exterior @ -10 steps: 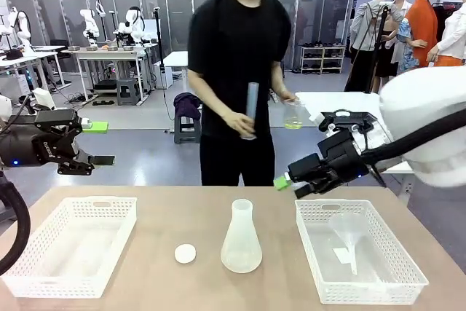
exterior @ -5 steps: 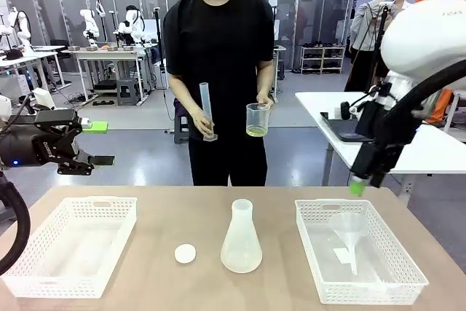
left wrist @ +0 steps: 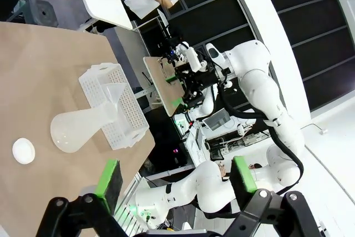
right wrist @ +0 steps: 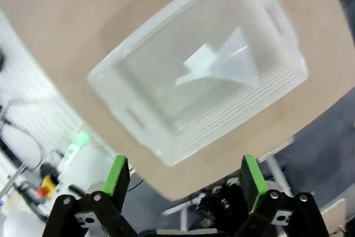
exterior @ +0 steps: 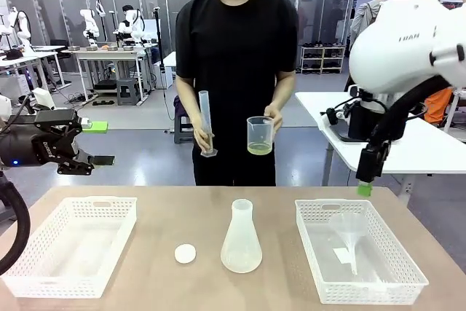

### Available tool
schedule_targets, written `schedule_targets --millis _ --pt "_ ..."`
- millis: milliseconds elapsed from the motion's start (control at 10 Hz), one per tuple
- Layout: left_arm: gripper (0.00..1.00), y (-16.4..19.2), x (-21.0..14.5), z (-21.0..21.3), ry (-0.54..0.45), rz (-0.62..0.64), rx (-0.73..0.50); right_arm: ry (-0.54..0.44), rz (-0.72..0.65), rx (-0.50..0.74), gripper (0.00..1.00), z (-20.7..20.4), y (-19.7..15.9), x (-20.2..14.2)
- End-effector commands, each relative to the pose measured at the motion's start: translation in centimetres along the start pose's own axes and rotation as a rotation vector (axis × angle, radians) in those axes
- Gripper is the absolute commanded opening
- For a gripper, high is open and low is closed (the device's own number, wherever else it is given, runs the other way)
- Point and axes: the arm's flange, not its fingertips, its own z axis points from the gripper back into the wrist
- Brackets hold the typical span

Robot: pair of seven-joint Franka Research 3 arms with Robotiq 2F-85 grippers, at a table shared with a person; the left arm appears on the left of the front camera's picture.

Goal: Prepare the solutions needed for the experiment.
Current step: Pick up the Plastic Funnel and insert it into the Big flask.

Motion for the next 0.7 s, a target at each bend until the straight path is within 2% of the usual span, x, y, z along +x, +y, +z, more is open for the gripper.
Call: schedule_targets --millis 0,200,300,600 --pt "1.00 -0.1 0.0 -0.3 0.000 0.000 -0.005 -0.092 -0.017 -0.141 1.00 -2.8 0.2 -0.3" --pt "1.00 -0.1 0.0 -0.3 0.000 0.000 -0.005 -0.141 0.035 -0.143 1.00 -4.7 0.2 0.1" --pt "1.00 -0.1 0.0 -0.3 0.000 0.000 -0.005 -0.134 0.068 -0.136 1.00 -5.2 0.1 0.0" --pt "1.00 -0.1 0.0 -0.3 0.000 0.000 -0.005 -0.129 0.040 -0.131 1.00 -5.4 0.2 0.5"
